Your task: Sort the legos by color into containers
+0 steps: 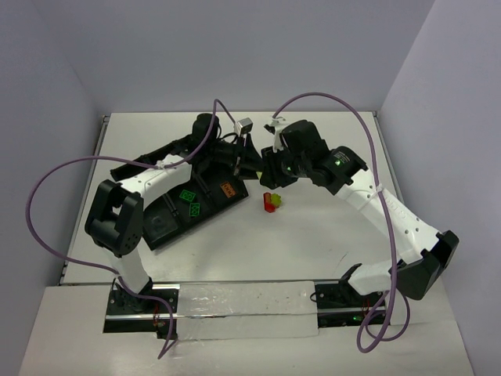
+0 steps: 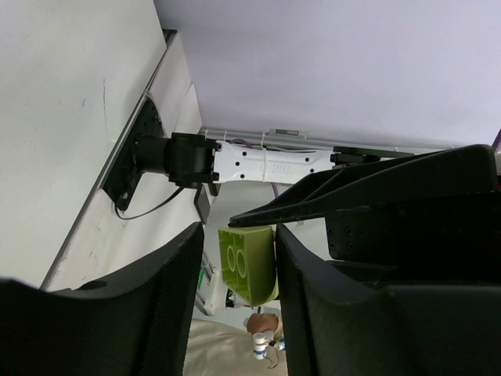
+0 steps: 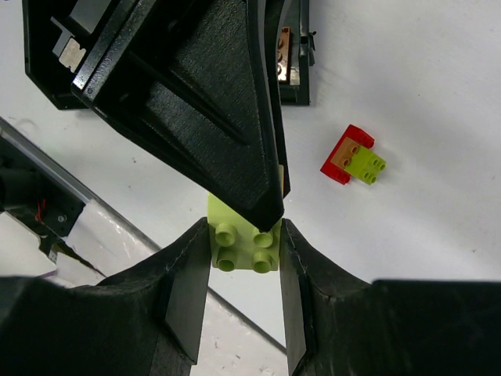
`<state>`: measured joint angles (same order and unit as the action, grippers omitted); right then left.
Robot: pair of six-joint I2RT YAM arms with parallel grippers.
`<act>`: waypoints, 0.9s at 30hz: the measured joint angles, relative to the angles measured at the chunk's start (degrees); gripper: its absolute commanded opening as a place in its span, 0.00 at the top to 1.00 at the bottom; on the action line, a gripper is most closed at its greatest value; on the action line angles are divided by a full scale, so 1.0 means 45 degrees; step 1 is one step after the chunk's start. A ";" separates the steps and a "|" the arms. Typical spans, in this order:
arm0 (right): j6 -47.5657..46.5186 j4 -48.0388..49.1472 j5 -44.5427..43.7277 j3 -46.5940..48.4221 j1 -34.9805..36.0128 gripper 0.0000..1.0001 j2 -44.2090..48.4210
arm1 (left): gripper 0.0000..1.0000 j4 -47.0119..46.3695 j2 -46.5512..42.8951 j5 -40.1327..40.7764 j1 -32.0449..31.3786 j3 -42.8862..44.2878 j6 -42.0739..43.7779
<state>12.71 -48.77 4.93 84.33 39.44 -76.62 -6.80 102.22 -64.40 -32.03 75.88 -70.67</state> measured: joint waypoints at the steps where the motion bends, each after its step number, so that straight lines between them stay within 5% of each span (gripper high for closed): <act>1: 0.0000 0.0004 -0.0012 0.0000 0.0012 1.00 0.0000 | 0.53 -0.0085 0.0003 0.0025 -0.0002 0.0000 -0.0052; 8: -0.0063 -0.0146 -0.0316 0.0000 0.0051 1.00 -0.0083 | 0.99 -0.0155 0.0003 0.0087 -0.0036 0.0049 -0.0104; 19: 0.0043 -0.0168 -0.0763 0.0000 0.0133 0.94 -0.0176 | 1.00 0.0167 0.0007 0.0337 -0.0029 0.0096 0.0183; 23: 0.0228 -0.0172 -0.1005 0.0000 0.0192 0.66 -0.0294 | 1.00 0.0597 0.0007 0.0505 0.0026 0.0190 0.0604; 27: 0.0426 -0.0064 -0.1107 0.0000 0.0219 0.56 -0.0532 | 1.00 0.1212 0.0007 0.0656 0.0174 0.0253 0.1060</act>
<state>14.63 -49.06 -0.05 84.33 40.43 -79.01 -1.34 102.26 -61.45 -31.25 77.01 -65.90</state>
